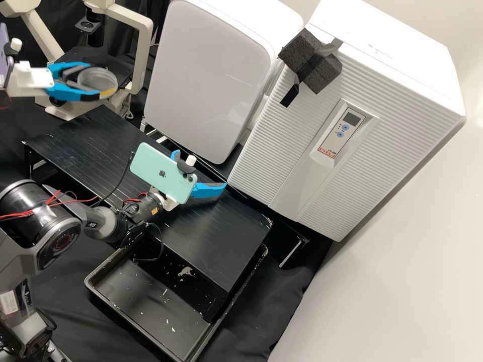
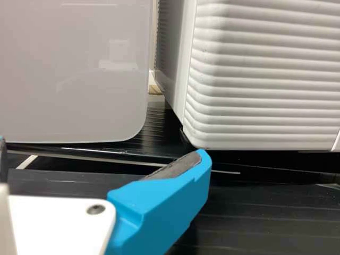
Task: Place the petri dish on the microscope
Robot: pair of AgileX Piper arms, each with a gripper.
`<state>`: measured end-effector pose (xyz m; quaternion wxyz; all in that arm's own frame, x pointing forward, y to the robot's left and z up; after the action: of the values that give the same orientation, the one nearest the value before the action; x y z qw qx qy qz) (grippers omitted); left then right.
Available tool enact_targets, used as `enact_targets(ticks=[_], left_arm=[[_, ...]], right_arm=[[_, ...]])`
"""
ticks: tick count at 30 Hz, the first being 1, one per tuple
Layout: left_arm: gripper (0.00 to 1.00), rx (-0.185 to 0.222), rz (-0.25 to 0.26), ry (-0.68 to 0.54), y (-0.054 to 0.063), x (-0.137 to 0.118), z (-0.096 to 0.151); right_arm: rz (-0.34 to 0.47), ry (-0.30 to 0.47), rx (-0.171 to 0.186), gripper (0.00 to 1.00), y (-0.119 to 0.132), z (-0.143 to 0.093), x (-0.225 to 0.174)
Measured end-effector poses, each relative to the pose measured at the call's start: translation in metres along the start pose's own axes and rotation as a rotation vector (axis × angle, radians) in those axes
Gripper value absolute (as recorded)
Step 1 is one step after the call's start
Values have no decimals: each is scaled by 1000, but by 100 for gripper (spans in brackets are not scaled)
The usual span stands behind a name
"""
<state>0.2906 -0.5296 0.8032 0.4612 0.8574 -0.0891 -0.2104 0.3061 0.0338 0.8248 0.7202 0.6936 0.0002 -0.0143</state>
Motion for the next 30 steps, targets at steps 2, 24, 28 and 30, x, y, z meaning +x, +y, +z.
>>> enact_targets(ticks=[2,24,28,30], left_arm=[[0,7,6,32,2,-2,-8],[0,-5,-79,226,-6,35,-63],[0,-9,-69,256,-3,40,-75],[0,-8,-67,257,-3,43,-78]], right_arm=[[0,0,0,100,0,0,0],[0,0,0,100,0,0,0],[0,0,0,100,0,0,0],[0,0,0,100,0,0,0]])
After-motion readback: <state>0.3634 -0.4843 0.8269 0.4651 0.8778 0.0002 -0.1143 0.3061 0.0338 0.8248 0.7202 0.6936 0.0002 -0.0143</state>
